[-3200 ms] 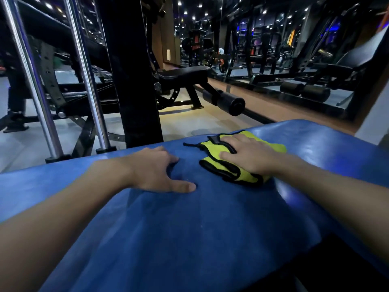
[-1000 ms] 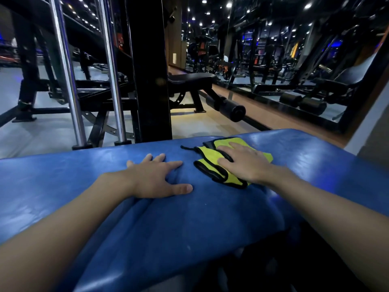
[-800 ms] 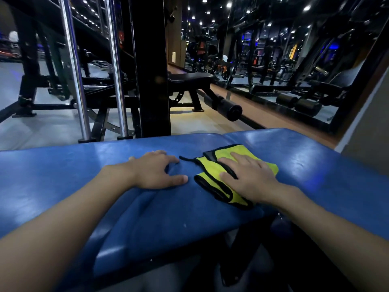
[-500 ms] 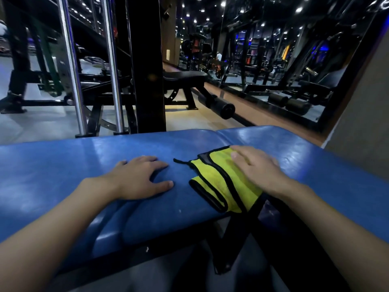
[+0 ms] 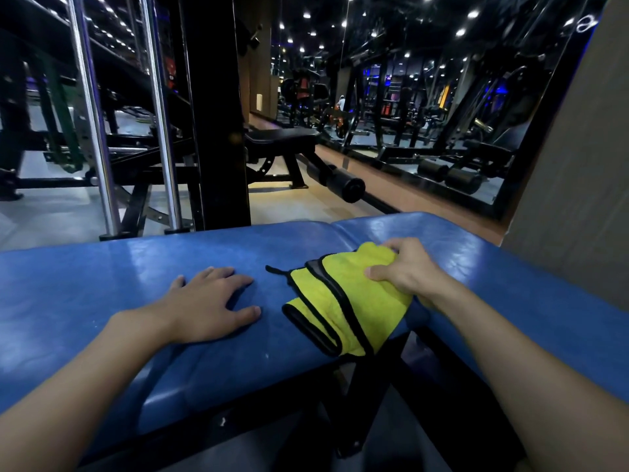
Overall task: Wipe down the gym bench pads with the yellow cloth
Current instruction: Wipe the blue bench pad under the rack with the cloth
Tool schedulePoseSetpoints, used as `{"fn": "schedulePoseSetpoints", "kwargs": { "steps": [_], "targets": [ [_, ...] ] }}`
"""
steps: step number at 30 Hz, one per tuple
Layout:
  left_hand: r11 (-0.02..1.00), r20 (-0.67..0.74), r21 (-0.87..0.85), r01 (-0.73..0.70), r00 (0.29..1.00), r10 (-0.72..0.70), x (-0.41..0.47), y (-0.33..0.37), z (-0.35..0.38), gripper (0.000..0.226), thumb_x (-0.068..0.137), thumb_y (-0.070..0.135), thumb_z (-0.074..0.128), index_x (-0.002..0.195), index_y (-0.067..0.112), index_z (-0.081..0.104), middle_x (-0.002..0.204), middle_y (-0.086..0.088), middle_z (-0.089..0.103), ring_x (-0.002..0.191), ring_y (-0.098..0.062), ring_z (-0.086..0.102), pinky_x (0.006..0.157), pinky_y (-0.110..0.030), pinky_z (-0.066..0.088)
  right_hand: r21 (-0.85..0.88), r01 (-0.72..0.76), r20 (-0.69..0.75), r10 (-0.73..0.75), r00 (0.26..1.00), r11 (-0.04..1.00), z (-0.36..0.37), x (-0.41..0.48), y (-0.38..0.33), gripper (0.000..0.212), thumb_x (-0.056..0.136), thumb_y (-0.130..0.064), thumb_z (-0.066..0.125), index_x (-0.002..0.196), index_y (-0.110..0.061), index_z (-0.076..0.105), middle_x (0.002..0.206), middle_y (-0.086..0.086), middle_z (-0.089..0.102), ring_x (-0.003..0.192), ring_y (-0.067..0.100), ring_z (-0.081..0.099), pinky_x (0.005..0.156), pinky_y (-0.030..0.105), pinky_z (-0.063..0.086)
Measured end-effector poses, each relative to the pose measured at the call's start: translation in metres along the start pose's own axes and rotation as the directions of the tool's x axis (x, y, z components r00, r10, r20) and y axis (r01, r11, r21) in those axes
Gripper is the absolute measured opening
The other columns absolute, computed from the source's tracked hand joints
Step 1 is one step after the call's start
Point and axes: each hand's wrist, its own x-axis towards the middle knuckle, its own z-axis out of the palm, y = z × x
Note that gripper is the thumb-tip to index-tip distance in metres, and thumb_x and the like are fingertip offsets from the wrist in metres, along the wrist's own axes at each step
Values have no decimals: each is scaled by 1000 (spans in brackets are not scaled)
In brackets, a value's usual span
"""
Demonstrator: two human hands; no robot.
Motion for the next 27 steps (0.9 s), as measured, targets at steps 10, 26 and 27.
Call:
{"fn": "schedulePoseSetpoints", "kwargs": {
  "steps": [10,26,27],
  "targets": [
    [999,-21,-51,-17,1000,16,-2,-4,-3,63,93,65,47,150,39,35,159,9,29,148,-15,22,119,-56,15,-292,632,-348,-695,629,718,-1,-19,-55,49,84,-8,75,129,-14,56,109,1,53,92,15,51,80,32,45],
    [369,-152,-920,-133,988,-22,-10,74,-34,86,71,59,80,141,19,52,110,6,72,92,-1,67,84,-22,47,613,318,-203,-245,948,723,-6,-42,-86,13,90,-6,70,99,-14,66,87,5,69,76,10,68,71,27,57],
    [273,-157,-951,-144,987,-27,-10,76,-34,74,71,51,82,132,16,59,111,2,74,94,-6,70,83,-23,51,658,284,-161,-238,958,697,-6,-44,-89,12,90,-6,69,99,-14,65,84,4,69,74,9,68,70,27,57]
  ]
}}
